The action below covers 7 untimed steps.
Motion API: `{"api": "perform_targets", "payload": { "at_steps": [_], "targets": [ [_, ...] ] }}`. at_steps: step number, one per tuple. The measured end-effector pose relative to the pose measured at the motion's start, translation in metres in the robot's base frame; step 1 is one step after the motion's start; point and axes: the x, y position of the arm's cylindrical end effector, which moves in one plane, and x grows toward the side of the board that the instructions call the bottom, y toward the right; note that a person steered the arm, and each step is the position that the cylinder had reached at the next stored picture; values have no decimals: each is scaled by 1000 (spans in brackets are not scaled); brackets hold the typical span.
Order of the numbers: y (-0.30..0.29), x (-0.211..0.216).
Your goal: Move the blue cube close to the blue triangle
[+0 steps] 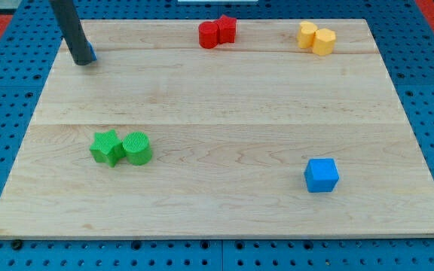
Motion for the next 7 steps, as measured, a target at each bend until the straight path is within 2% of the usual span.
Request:
{"api": "perform_targets", "payload": {
  "at_steps": [1,2,3,4,6,7],
  "targets": [
    [6,-26],
    [21,-31],
    [119,2],
    [229,51],
    [455,188],
    [476,247]
  ]
}}
